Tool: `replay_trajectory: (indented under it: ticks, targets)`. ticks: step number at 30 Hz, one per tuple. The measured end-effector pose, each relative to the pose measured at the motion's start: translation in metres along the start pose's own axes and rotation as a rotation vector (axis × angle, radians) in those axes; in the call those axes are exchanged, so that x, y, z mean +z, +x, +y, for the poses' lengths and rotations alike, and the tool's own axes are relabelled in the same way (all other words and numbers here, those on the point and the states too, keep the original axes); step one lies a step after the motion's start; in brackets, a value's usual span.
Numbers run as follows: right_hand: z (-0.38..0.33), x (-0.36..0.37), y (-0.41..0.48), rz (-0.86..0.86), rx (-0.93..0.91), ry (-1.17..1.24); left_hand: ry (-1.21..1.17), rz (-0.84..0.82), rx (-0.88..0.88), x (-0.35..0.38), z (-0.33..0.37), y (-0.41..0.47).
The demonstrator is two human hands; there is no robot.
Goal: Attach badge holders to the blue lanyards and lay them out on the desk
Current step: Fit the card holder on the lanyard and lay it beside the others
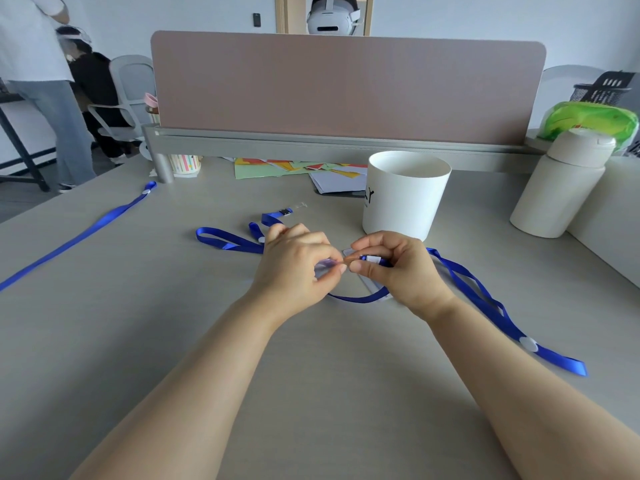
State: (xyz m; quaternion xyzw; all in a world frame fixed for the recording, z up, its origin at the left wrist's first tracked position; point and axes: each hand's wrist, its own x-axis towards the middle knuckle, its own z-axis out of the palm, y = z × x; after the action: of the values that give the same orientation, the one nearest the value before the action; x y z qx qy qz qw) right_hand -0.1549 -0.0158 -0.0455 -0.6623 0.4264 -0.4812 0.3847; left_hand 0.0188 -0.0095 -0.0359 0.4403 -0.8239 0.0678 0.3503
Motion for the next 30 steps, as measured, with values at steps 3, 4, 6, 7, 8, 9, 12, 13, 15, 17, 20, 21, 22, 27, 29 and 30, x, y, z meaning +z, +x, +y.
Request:
replay_trajectory:
  ticks: [3, 4, 6, 7, 8, 9, 12, 13, 15, 17, 20, 21, 22, 27, 29, 30]
  targets:
    - [-0.0011, 0.0013, 0.0002, 0.006, -0.005, -0.014, -0.019, -0.002, -0.018, 0.0005, 0.0010, -0.0002]
    - [-0.0016, 0.0019, 0.0002, 0.009, -0.010, -0.022, -0.022, -0.003, -0.026, 0.0006, 0.0017, -0.0002]
    - [-0.0033, 0.0032, -0.0001, 0.019, -0.021, -0.016, -0.028, -0.002, -0.039, 0.0005, 0.0022, 0.0002]
    - [-0.0037, 0.0034, -0.0004, 0.023, -0.026, -0.011, -0.033, -0.001, -0.045, 0.0001, 0.0022, 0.0003]
    - [-0.0040, 0.0034, -0.0009, 0.025, -0.029, -0.009, -0.042, -0.002, -0.051, -0.0007, 0.0020, 0.0004]
    - [-0.0042, 0.0036, -0.0013, 0.025, -0.028, -0.017, -0.050, -0.002, -0.054, -0.0016, 0.0016, 0.0004]
    - [-0.0034, 0.0024, -0.0023, -0.015, -0.032, -0.132, -0.051, 0.003, -0.051, -0.0035, 0.0013, 0.0007]
    - [-0.0030, 0.0019, -0.0023, -0.034, -0.046, -0.173, -0.057, 0.000, -0.051, -0.0039, 0.0019, 0.0008]
    - [-0.0037, 0.0018, -0.0023, -0.052, -0.080, -0.221, -0.086, -0.003, -0.057, -0.0044, 0.0025, 0.0012]
    - [-0.0046, 0.0028, -0.0024, -0.046, -0.103, -0.228, -0.110, -0.002, -0.068, -0.0045, 0.0022, 0.0017]
    - [-0.0040, 0.0062, -0.0030, -0.043, -0.118, -0.240, -0.143, -0.011, -0.083, -0.0051, 0.0013, 0.0017]
    - [-0.0036, 0.0073, -0.0028, -0.042, -0.124, -0.245, -0.159, -0.012, -0.086, -0.0057, 0.0007, 0.0019]
    - [-0.0037, 0.0080, -0.0028, -0.044, -0.128, -0.243, -0.172, -0.013, -0.090, -0.0062, 0.0000, 0.0021]
    - [-0.0031, 0.0051, -0.0032, -0.078, -0.072, -0.196, -0.199, -0.059, -0.121, -0.0088, 0.0004, 0.0030]
    - [-0.0033, 0.0061, -0.0030, -0.073, -0.052, -0.178, -0.194, -0.096, -0.149, -0.0087, -0.0015, 0.0025]
    - [-0.0041, 0.0071, -0.0030, -0.060, -0.047, -0.158, -0.187, -0.104, -0.158, -0.0094, -0.0030, 0.0022]
